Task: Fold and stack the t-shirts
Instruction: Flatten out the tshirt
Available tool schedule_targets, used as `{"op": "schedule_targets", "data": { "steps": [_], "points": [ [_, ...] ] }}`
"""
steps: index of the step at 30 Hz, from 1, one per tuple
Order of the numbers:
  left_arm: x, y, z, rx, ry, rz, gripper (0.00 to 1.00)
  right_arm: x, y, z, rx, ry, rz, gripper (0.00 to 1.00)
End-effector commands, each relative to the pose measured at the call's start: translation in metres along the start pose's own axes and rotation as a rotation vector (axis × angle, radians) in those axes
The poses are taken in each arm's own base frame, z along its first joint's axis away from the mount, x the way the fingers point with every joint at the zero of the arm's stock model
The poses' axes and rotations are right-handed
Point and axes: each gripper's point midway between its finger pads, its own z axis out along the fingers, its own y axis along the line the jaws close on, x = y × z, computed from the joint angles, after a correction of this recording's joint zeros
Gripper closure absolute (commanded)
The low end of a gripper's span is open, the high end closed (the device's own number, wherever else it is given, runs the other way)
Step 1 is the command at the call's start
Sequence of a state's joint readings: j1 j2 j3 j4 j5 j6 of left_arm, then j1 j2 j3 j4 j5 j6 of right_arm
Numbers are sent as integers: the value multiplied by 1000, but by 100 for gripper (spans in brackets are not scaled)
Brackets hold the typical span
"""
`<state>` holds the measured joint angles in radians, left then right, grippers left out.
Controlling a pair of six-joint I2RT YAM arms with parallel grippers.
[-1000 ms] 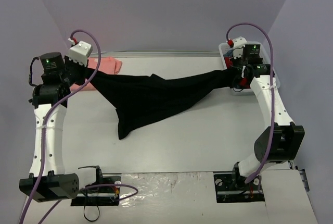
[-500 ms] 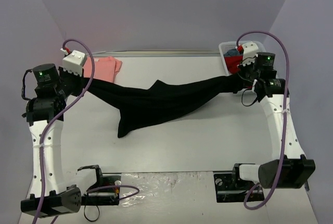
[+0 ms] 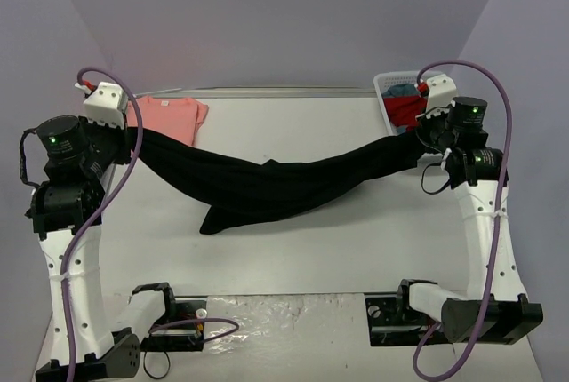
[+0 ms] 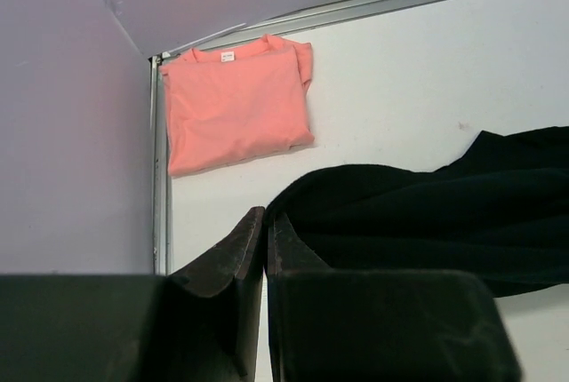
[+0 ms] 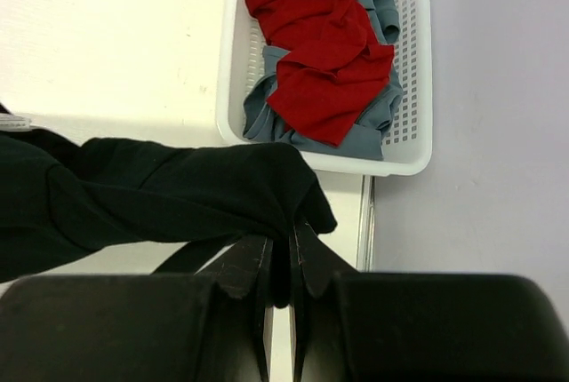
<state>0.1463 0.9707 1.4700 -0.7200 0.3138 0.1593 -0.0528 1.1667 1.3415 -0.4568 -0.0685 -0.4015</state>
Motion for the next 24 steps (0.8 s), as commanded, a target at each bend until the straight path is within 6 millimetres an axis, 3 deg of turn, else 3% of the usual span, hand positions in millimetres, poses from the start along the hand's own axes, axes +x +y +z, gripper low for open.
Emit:
{"op": "schedule_targets", "data": {
  "steps": [1, 4, 7, 11, 17, 18, 20, 21, 24],
  "points": [
    [-13, 0, -13, -12, -54, -17, 98, -11, -1, -23, 0, -67, 24, 100],
    [0, -7, -6, 27, -22, -12, 98, -12, 4, -23, -24, -73, 29, 100],
    [14, -7, 13, 49, 26, -24, 98, -6, 9, 1, -57, -20, 26, 100],
    [36, -4, 50, 68, 92, -46, 98, 5, 19, 53, -124, 75, 22, 100],
    [44, 5, 109, 103, 147, -62, 98, -16, 9, 106, -122, 104, 14, 100],
    [34, 7, 113, 103, 130, -58, 98, -32, 4, 107, -108, 72, 18, 100],
    [34, 10, 130, 111, 149, -72, 98, -41, 0, 117, -96, 67, 19, 100],
    [17, 13, 132, 108, 113, -66, 98, -58, -7, 114, -77, 30, 19, 100],
    [-2, 16, 135, 108, 90, -75, 98, -80, -17, 110, -46, -6, 19, 100]
  ]
}}
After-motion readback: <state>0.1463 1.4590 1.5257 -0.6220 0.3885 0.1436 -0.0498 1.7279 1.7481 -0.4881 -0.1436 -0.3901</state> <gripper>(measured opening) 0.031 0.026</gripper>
